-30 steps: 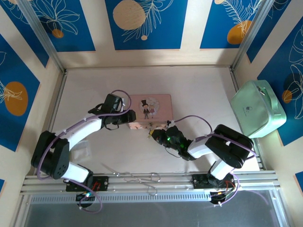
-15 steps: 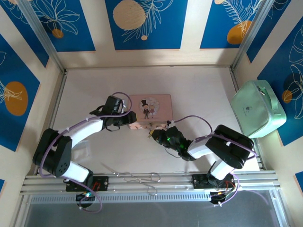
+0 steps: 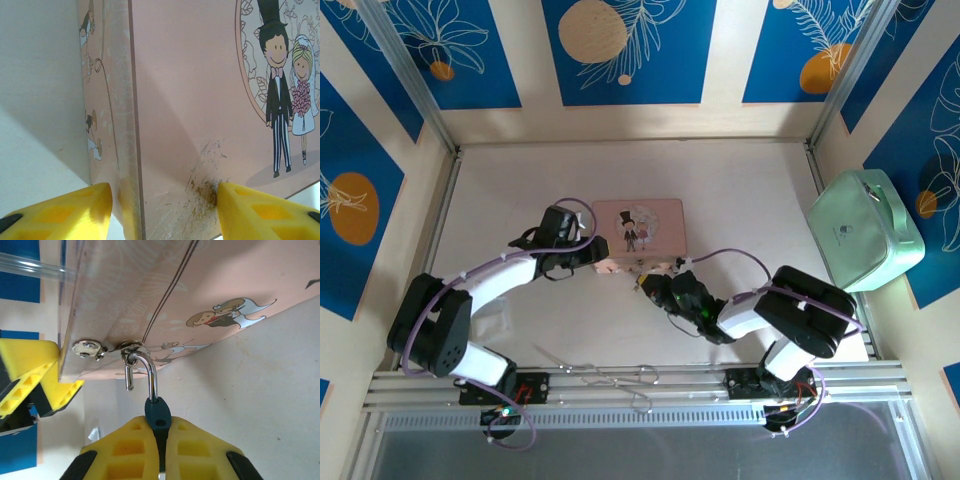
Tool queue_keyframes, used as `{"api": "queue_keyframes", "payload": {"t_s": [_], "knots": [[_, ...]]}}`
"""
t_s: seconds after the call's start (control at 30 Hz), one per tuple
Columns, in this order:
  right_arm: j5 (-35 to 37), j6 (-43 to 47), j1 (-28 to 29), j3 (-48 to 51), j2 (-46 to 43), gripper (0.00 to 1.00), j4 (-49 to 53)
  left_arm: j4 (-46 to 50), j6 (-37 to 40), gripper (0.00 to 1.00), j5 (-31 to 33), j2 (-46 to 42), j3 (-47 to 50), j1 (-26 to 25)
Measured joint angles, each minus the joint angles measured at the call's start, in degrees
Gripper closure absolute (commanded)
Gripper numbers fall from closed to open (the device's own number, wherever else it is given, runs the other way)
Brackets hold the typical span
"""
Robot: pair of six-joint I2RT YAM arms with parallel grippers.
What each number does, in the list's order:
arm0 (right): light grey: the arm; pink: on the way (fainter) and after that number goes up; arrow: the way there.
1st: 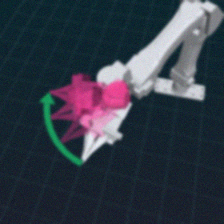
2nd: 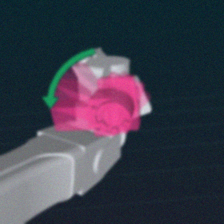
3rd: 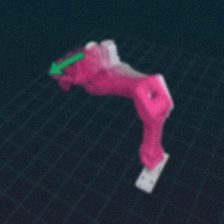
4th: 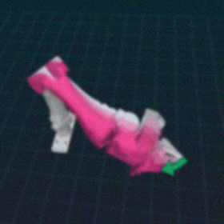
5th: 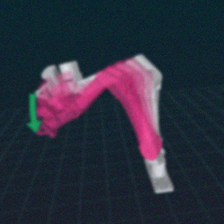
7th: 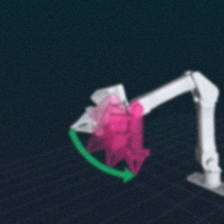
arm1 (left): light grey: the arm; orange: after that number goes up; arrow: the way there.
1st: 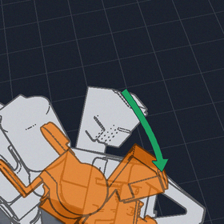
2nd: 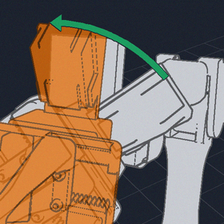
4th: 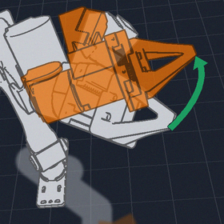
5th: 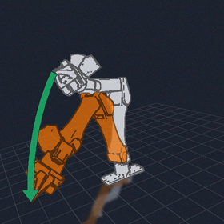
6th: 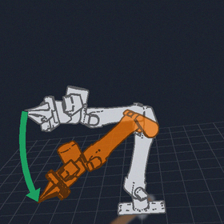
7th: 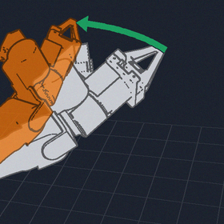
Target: Unlock the padlock with the key
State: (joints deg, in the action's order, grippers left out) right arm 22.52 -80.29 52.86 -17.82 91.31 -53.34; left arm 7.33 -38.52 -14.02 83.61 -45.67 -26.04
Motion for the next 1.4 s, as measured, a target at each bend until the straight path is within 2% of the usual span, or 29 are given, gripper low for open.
{"api": "queue_keyframes", "payload": {"t_s": [0.57, 1.17, 1.3, 1.4], "knots": [[7.82, -8.79, 3.61, -0.02, 0.94, 1.00, -0.96, -1.84, -0.17, 0.46, -0.79, -0.61, 1.42, 0.02], [12.94, -9.40, 5.92, -2.45, -0.44, 1.00, 5.64, -3.30, -0.13, 0.47, -1.07, -1.07, 2.47, 0.17], [16.70, -8.48, 7.87, -2.27, 0.57, 1.00, 3.96, -3.32, -0.07, 0.48, -1.44, -1.07, 2.51, 0.17], [16.83, -5.88, 7.69, -1.88, 4.33, 1.00, -0.98, -3.37, 0.00, 0.48, -1.46, -1.07, 2.54, 0.17]]}}
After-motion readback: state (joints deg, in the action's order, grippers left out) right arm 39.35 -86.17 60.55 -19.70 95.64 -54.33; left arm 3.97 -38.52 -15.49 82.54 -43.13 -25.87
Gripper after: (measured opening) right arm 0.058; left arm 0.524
